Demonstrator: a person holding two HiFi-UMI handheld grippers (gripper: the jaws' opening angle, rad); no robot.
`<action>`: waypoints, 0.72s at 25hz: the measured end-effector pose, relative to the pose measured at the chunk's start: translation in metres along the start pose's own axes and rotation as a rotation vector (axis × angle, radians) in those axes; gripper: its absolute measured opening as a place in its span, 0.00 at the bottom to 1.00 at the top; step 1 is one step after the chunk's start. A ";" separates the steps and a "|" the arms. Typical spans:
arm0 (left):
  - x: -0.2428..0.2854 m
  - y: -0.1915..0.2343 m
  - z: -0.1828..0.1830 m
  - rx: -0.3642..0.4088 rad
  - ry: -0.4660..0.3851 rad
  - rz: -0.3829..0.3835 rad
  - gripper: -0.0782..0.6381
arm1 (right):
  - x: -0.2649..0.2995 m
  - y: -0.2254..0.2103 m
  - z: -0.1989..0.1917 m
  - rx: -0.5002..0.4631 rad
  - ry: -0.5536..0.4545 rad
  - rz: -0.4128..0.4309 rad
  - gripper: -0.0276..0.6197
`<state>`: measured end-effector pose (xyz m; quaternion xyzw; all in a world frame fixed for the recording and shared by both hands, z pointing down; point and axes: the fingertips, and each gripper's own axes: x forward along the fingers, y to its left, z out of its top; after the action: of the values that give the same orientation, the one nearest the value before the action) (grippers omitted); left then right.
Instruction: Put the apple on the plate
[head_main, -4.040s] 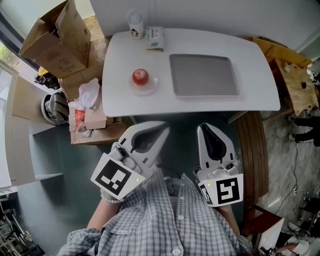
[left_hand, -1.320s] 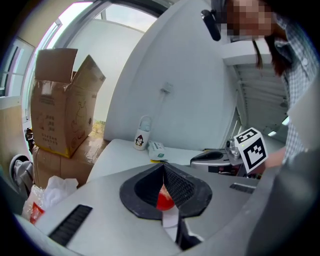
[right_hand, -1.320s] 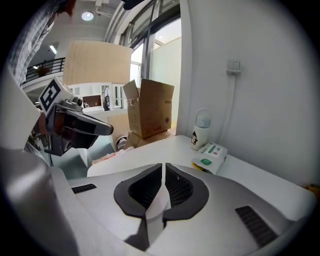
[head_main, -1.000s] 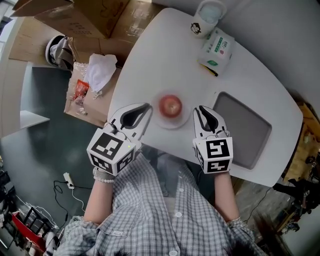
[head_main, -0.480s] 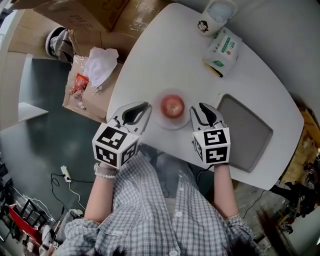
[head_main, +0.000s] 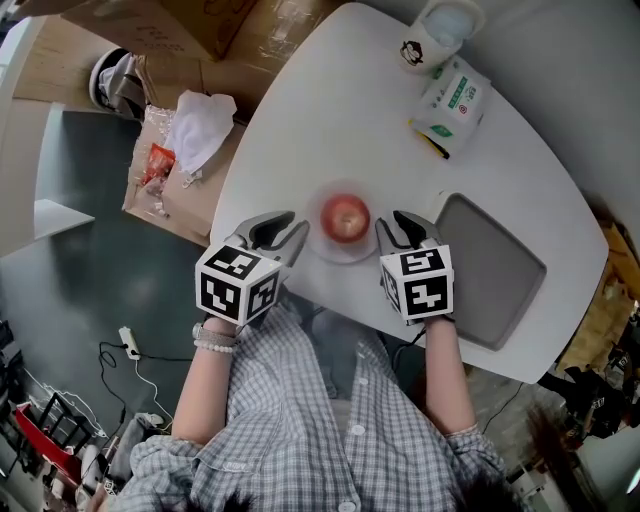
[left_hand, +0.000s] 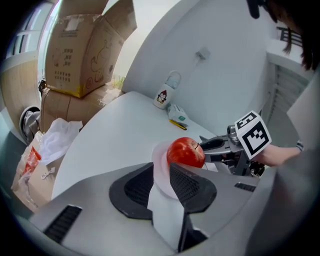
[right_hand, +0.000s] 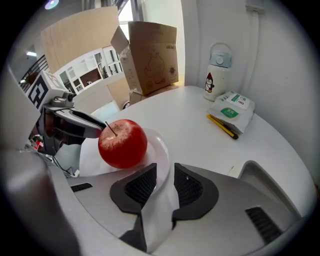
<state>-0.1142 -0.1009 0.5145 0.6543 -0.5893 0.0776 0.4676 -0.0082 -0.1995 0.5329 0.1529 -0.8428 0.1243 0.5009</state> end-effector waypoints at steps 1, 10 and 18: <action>0.002 0.001 -0.003 -0.017 0.012 -0.001 0.23 | 0.002 0.001 -0.001 0.011 0.010 0.010 0.18; 0.012 0.008 -0.025 -0.150 0.065 0.005 0.23 | 0.011 0.000 -0.009 0.095 0.098 0.073 0.18; 0.018 0.015 -0.031 -0.194 0.101 0.028 0.24 | 0.013 0.001 -0.009 0.099 0.142 0.102 0.18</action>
<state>-0.1071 -0.0897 0.5511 0.5930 -0.5789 0.0597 0.5565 -0.0071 -0.1970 0.5487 0.1251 -0.8048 0.2016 0.5441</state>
